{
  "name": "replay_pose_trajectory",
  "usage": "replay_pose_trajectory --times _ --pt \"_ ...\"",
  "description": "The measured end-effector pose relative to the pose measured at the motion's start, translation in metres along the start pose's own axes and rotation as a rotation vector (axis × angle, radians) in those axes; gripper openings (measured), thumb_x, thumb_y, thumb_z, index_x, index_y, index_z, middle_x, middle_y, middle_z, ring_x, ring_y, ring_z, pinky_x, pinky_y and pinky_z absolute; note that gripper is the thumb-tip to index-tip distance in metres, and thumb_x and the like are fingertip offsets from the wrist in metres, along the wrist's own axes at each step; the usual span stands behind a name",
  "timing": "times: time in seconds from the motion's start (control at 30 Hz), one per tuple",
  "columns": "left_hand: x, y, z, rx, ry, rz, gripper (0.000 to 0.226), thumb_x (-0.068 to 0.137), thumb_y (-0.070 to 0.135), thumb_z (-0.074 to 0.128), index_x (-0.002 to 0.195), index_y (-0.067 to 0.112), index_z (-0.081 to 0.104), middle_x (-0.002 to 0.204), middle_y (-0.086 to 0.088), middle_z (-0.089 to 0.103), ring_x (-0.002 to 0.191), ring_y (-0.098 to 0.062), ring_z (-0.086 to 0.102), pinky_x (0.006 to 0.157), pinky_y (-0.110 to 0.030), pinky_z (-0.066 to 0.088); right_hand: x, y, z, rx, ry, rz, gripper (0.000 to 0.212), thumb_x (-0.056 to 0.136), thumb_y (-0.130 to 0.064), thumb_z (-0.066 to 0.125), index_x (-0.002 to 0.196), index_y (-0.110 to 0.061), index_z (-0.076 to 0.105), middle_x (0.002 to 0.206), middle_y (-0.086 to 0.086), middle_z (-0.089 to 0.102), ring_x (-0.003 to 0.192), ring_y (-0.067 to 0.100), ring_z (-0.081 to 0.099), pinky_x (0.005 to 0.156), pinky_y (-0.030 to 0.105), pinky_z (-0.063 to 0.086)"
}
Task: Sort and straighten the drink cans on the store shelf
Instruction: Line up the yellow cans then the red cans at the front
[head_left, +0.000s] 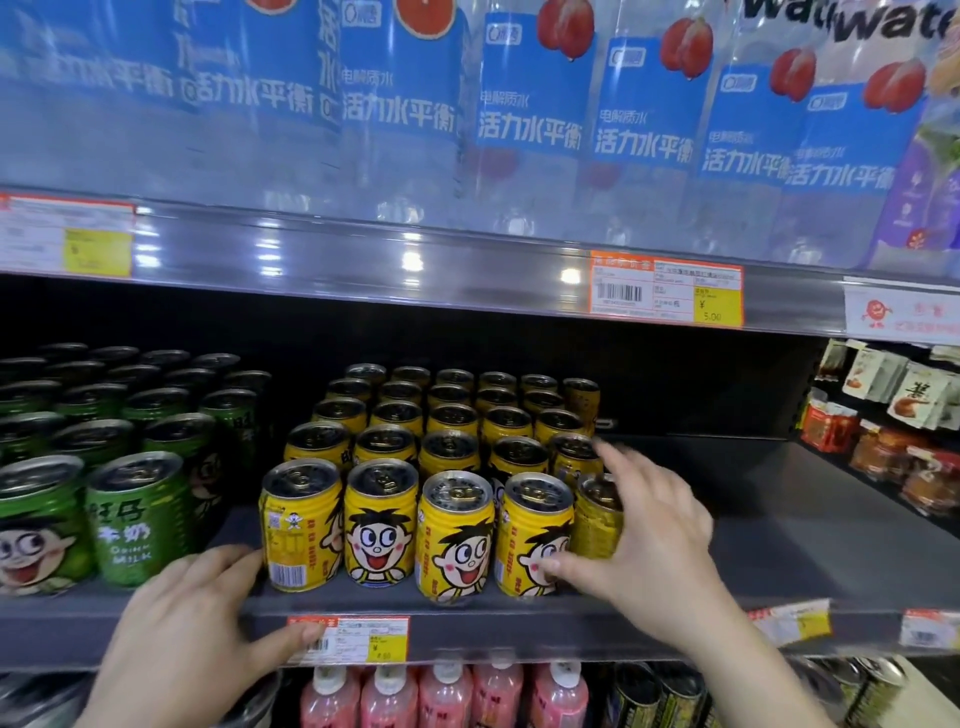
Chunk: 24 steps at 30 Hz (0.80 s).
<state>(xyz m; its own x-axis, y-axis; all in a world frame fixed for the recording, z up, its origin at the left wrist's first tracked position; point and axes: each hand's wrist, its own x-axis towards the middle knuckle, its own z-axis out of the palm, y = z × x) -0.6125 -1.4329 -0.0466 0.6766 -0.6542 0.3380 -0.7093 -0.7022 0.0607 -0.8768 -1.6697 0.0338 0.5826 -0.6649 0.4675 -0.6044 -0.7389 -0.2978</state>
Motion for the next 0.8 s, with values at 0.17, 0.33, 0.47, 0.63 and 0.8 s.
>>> replay_pose_trajectory --times 0.17,0.33,0.47,0.63,0.8 --pt "-0.004 0.0 -0.004 -0.021 0.057 0.041 0.096 0.057 0.095 0.03 0.098 0.021 0.075 0.093 0.0 0.072 0.08 -0.026 0.068 0.07 -0.041 0.055 0.005 -0.022 0.008 -0.103 -0.027 -0.058 0.1 0.06 -0.075 0.066 0.143 -0.043 0.02 0.145 -0.016 0.031 0.134 0.012 0.022 0.109 0.038 0.014" --pt "-0.007 0.001 -0.009 0.001 0.085 0.059 0.092 0.059 0.094 0.029 0.097 0.023 0.074 0.091 0.005 0.071 0.078 -0.021 0.068 0.067 -0.037 0.056 -0.001 -0.024 0.013 -0.14 0.121 -0.095 0.093 0.052 -0.067 0.076 0.133 -0.037 0.044 0.133 -0.007 0.047 0.125 0.016 0.029 0.103 0.044 0.02" --pt "-0.007 0.001 -0.01 -0.008 0.105 0.066 0.092 0.061 0.094 0.026 0.095 0.023 0.074 0.09 0.006 0.071 0.076 -0.02 0.067 0.066 -0.037 0.056 -0.033 -0.054 0.037 -0.004 0.28 -0.461 0.034 0.068 -0.061 0.06 0.096 -0.042 0.063 0.089 -0.023 0.058 0.087 0.006 0.053 0.076 0.026 0.034" --pt "-0.006 -0.001 -0.007 -0.004 0.081 0.064 0.091 0.06 0.093 0.03 0.096 0.023 0.074 0.091 0.005 0.071 0.077 -0.021 0.067 0.068 -0.037 0.055 -0.045 -0.072 0.076 0.047 0.166 -0.412 0.027 0.071 -0.05 0.044 0.077 -0.042 0.069 0.069 -0.023 0.06 0.063 0.003 0.06 0.064 0.02 0.044" --pt "-0.003 0.0 -0.003 0.025 0.067 0.047 0.09 0.055 0.092 0.04 0.098 0.021 0.075 0.092 0.003 0.072 0.079 -0.021 0.068 0.069 -0.039 0.056 -0.039 -0.065 0.078 0.034 0.222 -0.268 0.027 0.076 -0.041 0.043 0.074 -0.039 0.069 0.073 -0.023 0.059 0.067 0.002 0.059 0.064 0.021 0.037"
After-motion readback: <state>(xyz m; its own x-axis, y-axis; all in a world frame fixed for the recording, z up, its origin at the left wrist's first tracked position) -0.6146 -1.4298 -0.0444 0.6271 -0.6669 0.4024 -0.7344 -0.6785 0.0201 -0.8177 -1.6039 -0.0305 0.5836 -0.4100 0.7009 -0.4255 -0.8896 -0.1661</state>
